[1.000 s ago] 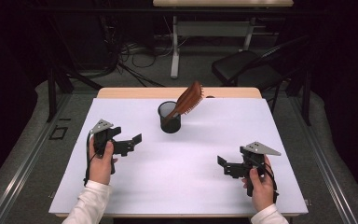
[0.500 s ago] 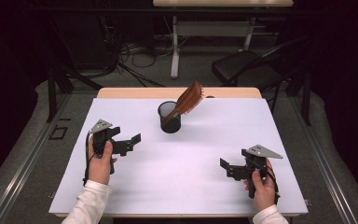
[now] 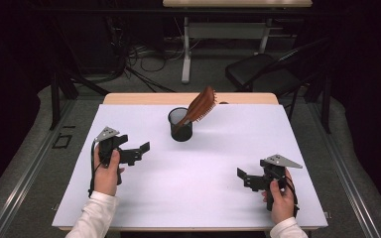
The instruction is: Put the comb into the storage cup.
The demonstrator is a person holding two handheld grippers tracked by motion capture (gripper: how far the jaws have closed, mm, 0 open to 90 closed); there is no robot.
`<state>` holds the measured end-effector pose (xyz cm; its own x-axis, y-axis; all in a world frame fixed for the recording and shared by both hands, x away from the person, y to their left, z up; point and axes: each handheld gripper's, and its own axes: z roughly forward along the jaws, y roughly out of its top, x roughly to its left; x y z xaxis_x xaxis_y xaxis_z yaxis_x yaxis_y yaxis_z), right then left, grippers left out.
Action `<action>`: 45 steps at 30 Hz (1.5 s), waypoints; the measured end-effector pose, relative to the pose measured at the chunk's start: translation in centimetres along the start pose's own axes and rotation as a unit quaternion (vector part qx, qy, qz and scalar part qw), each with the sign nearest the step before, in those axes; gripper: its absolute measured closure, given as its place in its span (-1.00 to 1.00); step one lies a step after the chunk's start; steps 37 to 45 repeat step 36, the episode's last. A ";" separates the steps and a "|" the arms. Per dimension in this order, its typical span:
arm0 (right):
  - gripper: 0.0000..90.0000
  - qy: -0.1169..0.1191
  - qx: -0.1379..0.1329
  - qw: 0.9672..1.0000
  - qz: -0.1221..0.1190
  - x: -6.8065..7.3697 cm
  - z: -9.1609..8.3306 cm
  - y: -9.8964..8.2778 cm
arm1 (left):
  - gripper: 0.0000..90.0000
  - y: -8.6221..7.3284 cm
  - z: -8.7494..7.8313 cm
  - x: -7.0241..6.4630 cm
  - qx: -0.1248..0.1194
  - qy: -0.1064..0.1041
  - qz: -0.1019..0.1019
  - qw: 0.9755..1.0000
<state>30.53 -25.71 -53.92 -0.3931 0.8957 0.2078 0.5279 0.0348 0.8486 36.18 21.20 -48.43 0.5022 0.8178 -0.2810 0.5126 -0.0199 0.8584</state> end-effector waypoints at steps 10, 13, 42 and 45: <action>-1.00 -0.013 0.003 1.000 0.013 -1.0 0.2 -0.3 | -0.99 0.0 0.1 0.2 0.002 0.003 -0.002 1.000; -1.00 -0.013 0.002 1.000 0.014 -1.1 0.2 -0.2 | -0.99 0.0 0.1 0.3 0.001 0.002 -0.003 1.000; -1.00 -0.018 0.015 1.000 0.016 -1.5 0.3 -0.5 | -0.99 0.1 0.4 0.4 0.003 0.005 -0.003 1.000; -1.00 -0.018 0.015 1.000 0.016 -1.5 0.3 -0.5 | -0.99 0.1 0.4 0.4 0.003 0.005 -0.003 1.000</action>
